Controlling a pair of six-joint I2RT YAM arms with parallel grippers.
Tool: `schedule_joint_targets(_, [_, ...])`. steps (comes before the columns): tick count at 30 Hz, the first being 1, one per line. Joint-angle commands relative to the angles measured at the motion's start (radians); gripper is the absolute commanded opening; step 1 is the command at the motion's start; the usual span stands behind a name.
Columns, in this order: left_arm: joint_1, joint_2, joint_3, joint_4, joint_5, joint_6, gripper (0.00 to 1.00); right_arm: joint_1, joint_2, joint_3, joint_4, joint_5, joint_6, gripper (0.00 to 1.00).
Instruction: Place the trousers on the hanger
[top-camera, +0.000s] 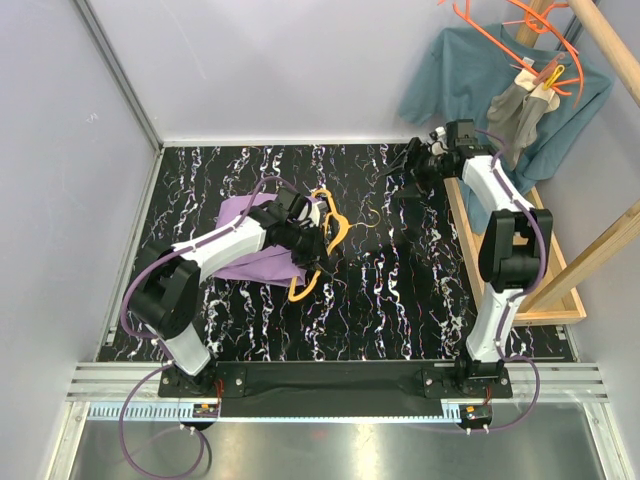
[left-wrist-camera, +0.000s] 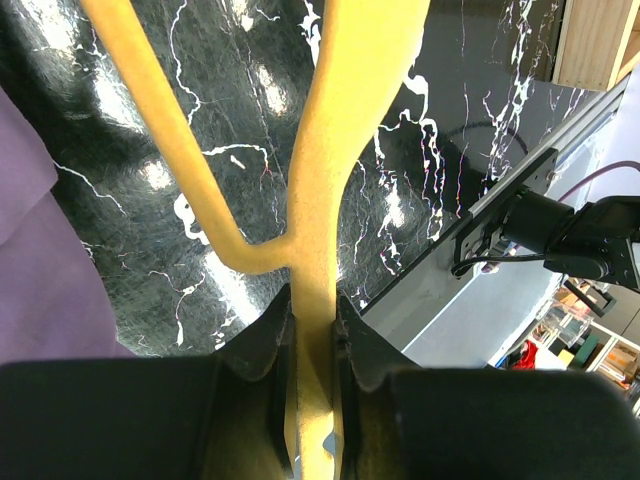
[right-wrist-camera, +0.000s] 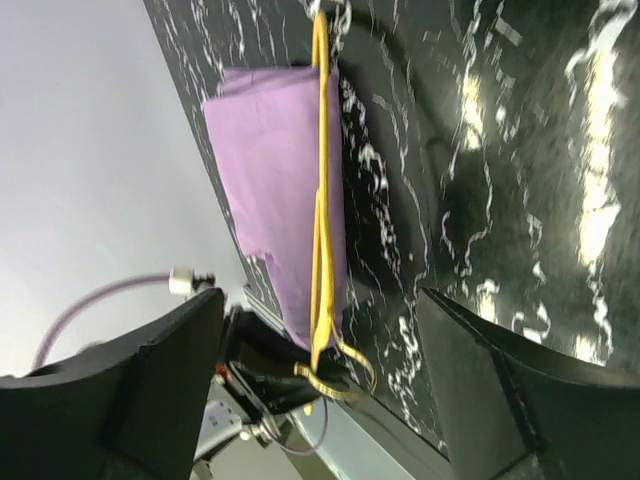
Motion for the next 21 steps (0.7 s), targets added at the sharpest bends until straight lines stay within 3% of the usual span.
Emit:
schedule_joint_targets(1, [-0.004,-0.032,0.011,0.061,0.025,0.033,0.00,0.022,-0.142,-0.064,-0.064,-0.038,-0.080,0.83])
schedule_joint_targets(5, [-0.003,-0.031,0.008,0.077,0.034,0.026,0.00,0.045,-0.240,-0.208,-0.047,-0.078,-0.158,0.74])
schedule_joint_targets(9, [-0.003,-0.032,0.002,0.083,0.045,0.020,0.00,0.094,-0.269,-0.239,-0.068,-0.077,-0.227,0.69])
schedule_joint_targets(17, [-0.003,-0.045,-0.011,0.086,0.051,0.019,0.00,0.125,-0.245,-0.278,-0.027,-0.058,-0.215,0.63])
schedule_joint_targets(21, [-0.003,-0.058,-0.009,0.085,0.051,0.019,0.00,0.125,-0.220,-0.262,-0.035,-0.060,-0.214,0.55])
